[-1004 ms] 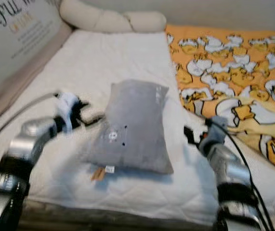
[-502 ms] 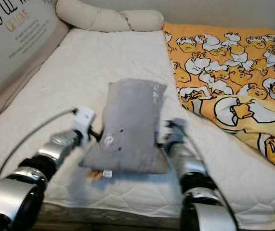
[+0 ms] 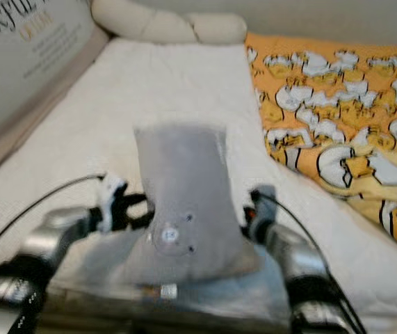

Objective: Clean up the room

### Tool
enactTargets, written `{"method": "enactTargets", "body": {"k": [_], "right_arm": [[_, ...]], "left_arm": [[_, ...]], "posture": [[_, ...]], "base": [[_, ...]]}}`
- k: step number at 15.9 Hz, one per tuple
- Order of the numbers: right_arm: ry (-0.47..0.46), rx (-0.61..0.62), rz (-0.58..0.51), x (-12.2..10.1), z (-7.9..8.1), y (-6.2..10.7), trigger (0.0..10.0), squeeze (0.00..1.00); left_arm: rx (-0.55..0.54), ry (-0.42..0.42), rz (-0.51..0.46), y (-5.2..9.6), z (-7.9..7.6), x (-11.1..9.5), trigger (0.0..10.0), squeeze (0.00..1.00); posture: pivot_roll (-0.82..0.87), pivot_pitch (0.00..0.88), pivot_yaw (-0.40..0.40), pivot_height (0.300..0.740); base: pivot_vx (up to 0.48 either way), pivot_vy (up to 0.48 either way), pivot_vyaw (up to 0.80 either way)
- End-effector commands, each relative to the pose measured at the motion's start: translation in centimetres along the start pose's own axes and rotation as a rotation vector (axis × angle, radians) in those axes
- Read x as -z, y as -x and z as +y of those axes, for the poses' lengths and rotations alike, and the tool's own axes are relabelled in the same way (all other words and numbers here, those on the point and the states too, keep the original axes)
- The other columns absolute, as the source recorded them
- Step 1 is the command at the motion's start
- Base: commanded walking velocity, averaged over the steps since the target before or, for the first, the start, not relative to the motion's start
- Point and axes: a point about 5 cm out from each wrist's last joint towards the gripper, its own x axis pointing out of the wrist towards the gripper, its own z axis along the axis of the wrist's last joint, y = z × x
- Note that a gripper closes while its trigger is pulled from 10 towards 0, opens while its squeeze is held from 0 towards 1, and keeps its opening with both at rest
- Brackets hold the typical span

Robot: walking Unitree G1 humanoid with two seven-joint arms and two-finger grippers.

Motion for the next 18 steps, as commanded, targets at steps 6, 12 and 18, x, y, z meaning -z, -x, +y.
{"method": "enactTargets", "body": {"k": [6, 12, 18], "right_arm": [[0.006, 0.165, -0.033, -0.1, -2.6, 1.4, 10.0, 1.0], [-0.339, 0.064, -0.215, -1.6, -3.1, 1.2, 10.0, 1.0], [-0.427, -0.213, -0.091, 0.8, 1.1, -1.7, 10.0, 1.0]], "left_arm": [[-0.147, -0.036, 0.04, 2.2, 1.3, 1.2, 10.0, 1.0], [-0.288, 0.327, -0.208, 3.9, 3.4, 1.5, 10.0, 1.0], [-0.143, 0.442, -0.22, -0.4, 1.2, 1.4, 10.0, 1.0]], "posture": [[-0.03, 0.0, -0.026, 0.74], [-0.02, 0.0, -0.016, 0.74], [-0.04, 0.0, 0.009, 0.74]], "base": [[0.0, 0.0, 0.0], [0.0, 0.0, 0.0], [0.0, 0.0, 0.0]]}}
